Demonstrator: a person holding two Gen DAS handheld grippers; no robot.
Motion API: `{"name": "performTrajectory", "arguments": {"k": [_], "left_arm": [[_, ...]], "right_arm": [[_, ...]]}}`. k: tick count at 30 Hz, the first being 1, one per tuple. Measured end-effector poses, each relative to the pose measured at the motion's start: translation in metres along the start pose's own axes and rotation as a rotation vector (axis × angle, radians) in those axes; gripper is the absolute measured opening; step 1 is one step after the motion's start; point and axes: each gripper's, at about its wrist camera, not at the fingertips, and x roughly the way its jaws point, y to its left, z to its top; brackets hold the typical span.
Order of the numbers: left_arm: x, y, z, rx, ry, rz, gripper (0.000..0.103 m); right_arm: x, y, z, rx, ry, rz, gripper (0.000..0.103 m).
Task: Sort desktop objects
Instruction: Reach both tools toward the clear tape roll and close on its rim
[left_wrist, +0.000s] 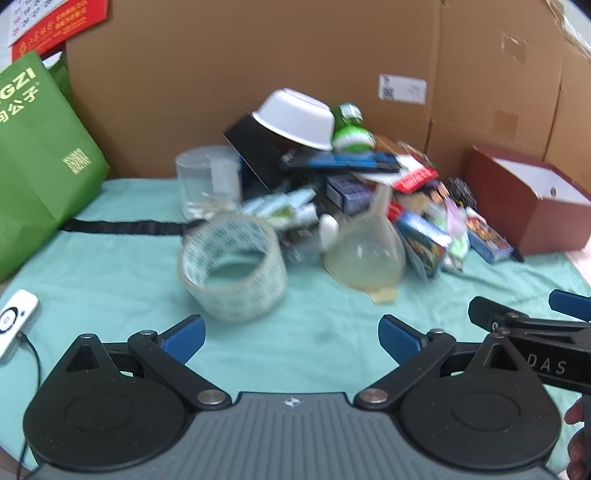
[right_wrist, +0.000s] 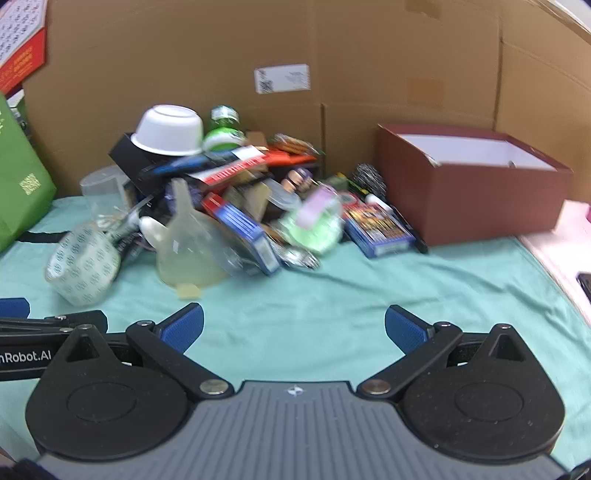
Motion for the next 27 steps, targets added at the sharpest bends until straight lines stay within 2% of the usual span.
{"name": "performTrajectory", "arguments": {"k": [4,6,10,12,15,19,20,21,23,25,27], "left_arm": [[-0.001,0.024,0.012,-0.029,-0.006,-0.036,0.102],[-0.006,0.042,0.020,-0.054,-0.036,-0.045,0.102],[-0.007,0.077,0.032,-0.098,-0.099,0.011,0.103],[0.004,0.090,0.036,-0.097,-0.057,0.023,0.102],[0.019,0.104,0.039,-0.111,-0.015,-0.023,0.102],[0.042,0.111,0.044,-0.084,0.008,-0.052,0.101],[0.048,0.113,0.045,-0.086,0.021,-0.050,0.098],[0.055,0.115,0.046,-0.089,0.039,-0.056,0.089],[0.068,0.120,0.048,-0.096,0.079,-0.074,0.083],[0.076,0.123,0.048,-0.099,0.092,-0.103,0.079],[0.081,0.125,0.048,-0.097,0.095,-0.138,0.063]], "right_arm": [[0.000,0.019,0.014,-0.053,-0.021,0.018,0.102],[0.001,0.032,0.022,-0.085,-0.025,0.045,0.101],[0.004,0.062,0.034,-0.138,-0.042,0.120,0.101],[0.010,0.078,0.038,-0.154,-0.031,0.170,0.101],[0.023,0.103,0.043,-0.182,-0.018,0.224,0.101],[0.039,0.128,0.046,-0.207,0.005,0.232,0.101],[0.044,0.132,0.046,-0.208,0.016,0.234,0.100],[0.048,0.136,0.046,-0.210,0.022,0.236,0.099],[0.055,0.140,0.045,-0.207,0.041,0.246,0.077],[0.064,0.143,0.045,-0.199,0.061,0.256,0.073],[0.070,0.147,0.044,-0.197,0.075,0.260,0.059]]}}
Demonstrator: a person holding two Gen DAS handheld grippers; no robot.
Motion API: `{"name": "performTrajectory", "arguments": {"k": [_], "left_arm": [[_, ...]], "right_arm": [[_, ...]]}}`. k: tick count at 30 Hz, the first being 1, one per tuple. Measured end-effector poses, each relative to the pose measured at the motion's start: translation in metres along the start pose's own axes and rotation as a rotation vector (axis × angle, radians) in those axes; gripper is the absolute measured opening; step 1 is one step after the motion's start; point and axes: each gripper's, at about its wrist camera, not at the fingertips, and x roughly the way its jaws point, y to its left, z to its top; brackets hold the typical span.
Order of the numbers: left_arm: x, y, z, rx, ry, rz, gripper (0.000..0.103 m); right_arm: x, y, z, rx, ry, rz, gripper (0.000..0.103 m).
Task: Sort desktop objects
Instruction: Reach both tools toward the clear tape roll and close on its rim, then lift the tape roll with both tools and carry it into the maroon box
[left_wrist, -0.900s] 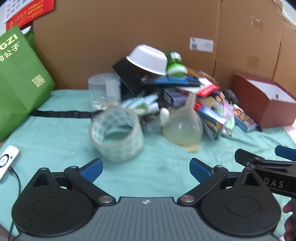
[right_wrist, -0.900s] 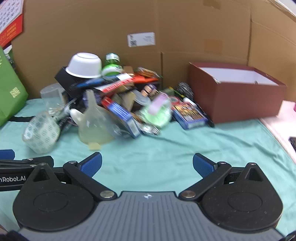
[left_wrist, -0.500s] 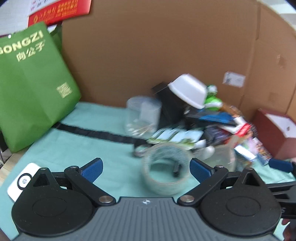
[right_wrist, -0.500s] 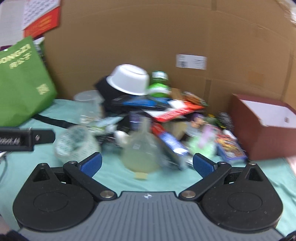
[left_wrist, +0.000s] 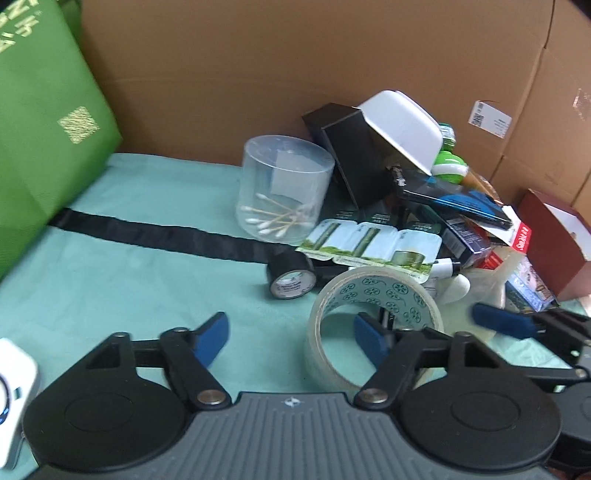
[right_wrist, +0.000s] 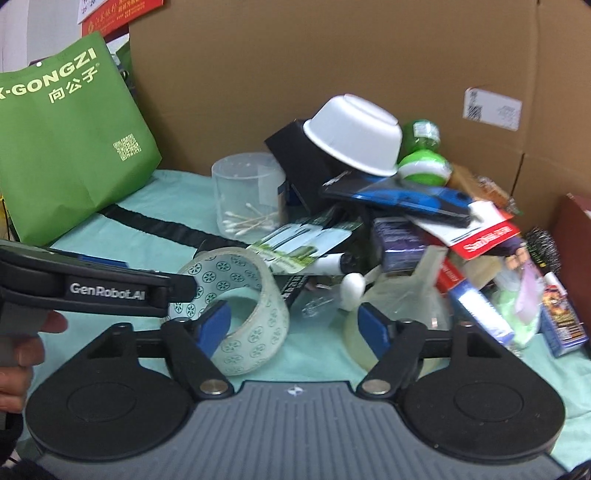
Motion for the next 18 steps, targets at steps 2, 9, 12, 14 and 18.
{"name": "performTrajectory", "arguments": {"k": [2,9,12,14,18], "left_arm": [[0.005,0.002,0.001,-0.008,0.014,-0.031,0.050],[0.023,-0.005,0.001,0.000,0.074,-0.086,0.022],[0.028,-0.007,0.000,-0.012,0.099,-0.089,0.022],[0.030,-0.008,0.001,-0.030,0.105,-0.082,0.022],[0.026,-0.016,0.000,-0.025,0.095,-0.054,0.024]], "right_arm": [[0.007,0.001,0.001,0.005,0.016,0.002,0.046],[0.019,0.006,0.003,0.006,0.046,0.034,0.030],[0.024,0.003,0.002,0.025,0.074,0.052,0.024],[0.026,-0.001,0.001,0.037,0.087,0.066,0.021],[0.032,-0.005,0.000,0.041,0.110,0.082,0.022]]}}
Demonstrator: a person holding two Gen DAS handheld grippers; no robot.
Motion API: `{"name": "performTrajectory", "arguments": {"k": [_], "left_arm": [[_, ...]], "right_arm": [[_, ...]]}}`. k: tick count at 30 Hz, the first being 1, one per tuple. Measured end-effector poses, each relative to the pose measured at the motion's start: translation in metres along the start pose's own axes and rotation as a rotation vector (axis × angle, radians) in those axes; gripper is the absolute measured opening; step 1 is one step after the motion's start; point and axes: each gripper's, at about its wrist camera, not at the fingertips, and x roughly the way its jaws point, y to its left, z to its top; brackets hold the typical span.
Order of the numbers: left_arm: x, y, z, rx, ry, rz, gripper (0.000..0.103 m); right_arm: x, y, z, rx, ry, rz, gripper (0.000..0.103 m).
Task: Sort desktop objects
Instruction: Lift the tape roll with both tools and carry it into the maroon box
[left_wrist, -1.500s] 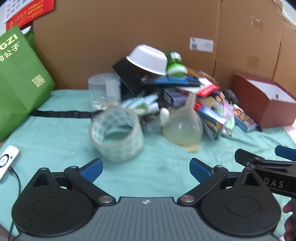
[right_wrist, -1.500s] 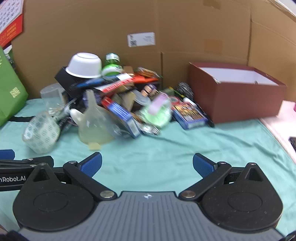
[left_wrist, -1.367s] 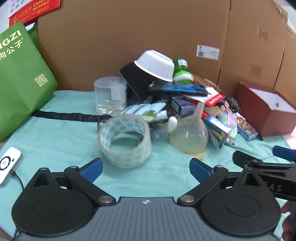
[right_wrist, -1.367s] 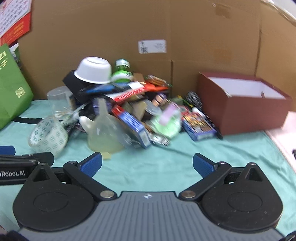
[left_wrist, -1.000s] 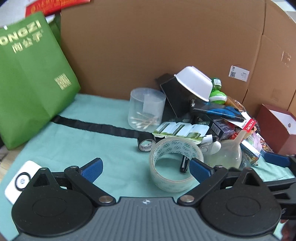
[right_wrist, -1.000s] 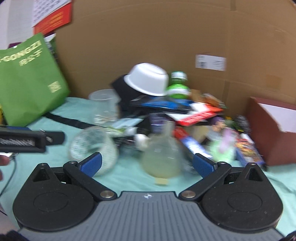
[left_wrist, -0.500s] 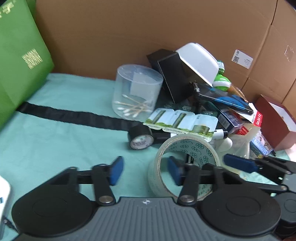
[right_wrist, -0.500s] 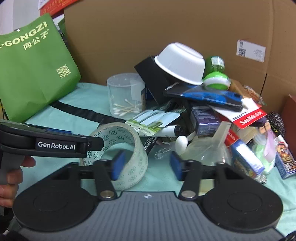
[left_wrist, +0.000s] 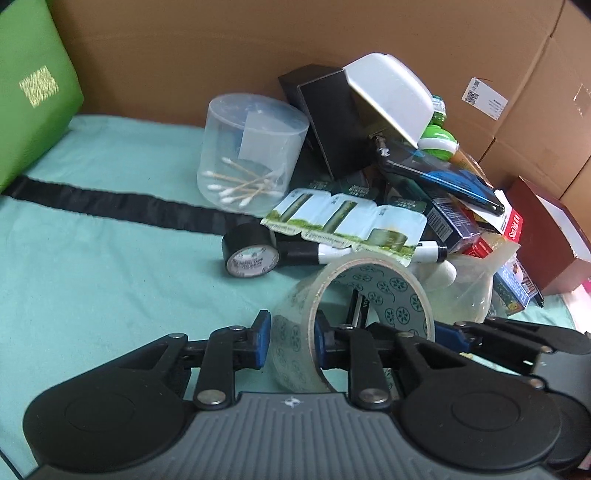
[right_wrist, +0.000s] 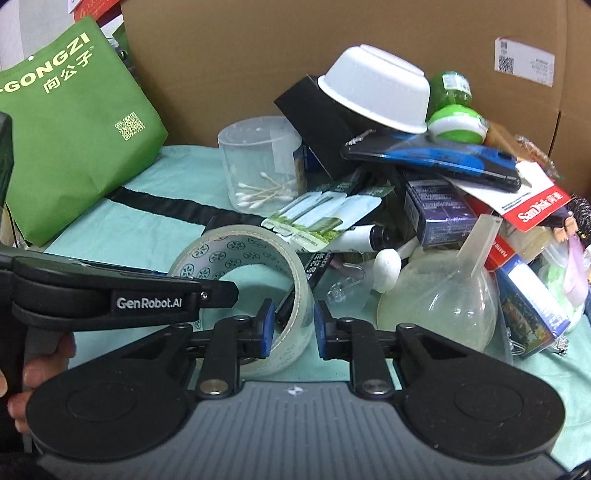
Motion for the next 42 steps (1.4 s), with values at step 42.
{"name": "performTrajectory", "arguments": {"k": [42], "left_arm": [[0.064,-0.402,0.108,0.413,-0.176,-0.194,0.020]], "right_arm": [[-0.171,-0.339,0.052,0.180,-0.275,-0.342,0.017]]}}
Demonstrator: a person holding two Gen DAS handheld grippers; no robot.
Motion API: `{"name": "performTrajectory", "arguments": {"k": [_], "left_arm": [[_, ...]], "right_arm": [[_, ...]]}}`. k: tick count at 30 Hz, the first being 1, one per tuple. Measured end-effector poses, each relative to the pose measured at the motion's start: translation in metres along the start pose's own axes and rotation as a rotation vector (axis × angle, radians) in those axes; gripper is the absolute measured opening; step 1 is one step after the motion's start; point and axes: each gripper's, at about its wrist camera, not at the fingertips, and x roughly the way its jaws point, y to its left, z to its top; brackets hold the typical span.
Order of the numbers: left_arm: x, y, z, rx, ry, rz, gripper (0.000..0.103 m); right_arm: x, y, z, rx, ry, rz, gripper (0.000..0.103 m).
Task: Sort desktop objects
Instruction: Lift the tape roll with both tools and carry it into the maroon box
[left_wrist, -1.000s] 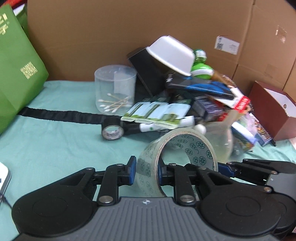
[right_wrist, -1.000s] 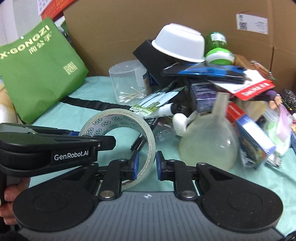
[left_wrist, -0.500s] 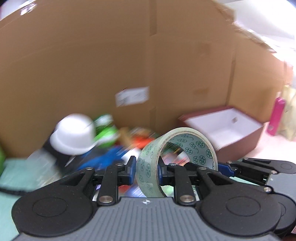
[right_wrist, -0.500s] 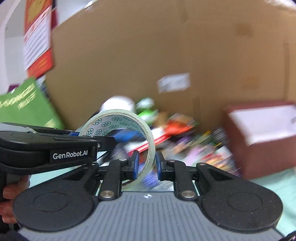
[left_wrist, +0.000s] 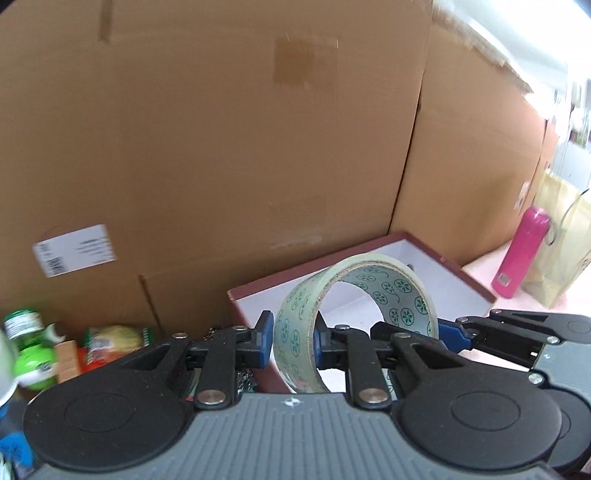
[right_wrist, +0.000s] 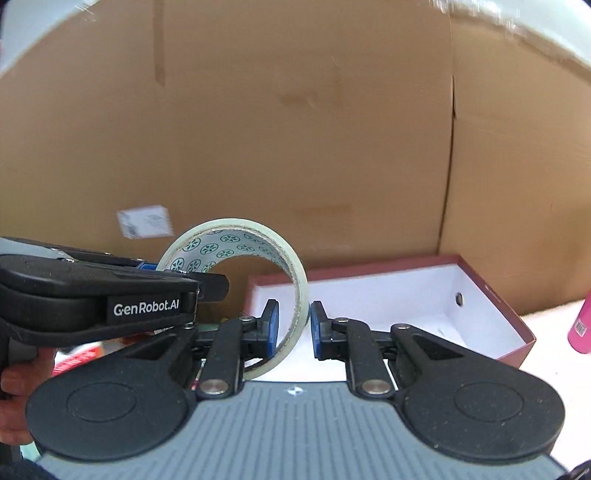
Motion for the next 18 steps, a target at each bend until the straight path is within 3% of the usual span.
{"name": "performTrajectory", "arguments": {"k": [4,14,18], "left_arm": [[0.041,-0.010,0.009,0.073,0.050,0.022,0.017],[0.133,-0.003,0.008,0.074,0.288,0.017,0.018],[0.146,0.000,0.007,0.095,0.290,0.014,0.022]], "right_arm": [[0.032,-0.017,0.001,0.008,0.087,-0.013,0.016],[0.108,-0.043,-0.013,0.080,0.341,0.005,0.016],[0.126,-0.047,-0.021,0.104,0.390,0.025,0.016]]}}
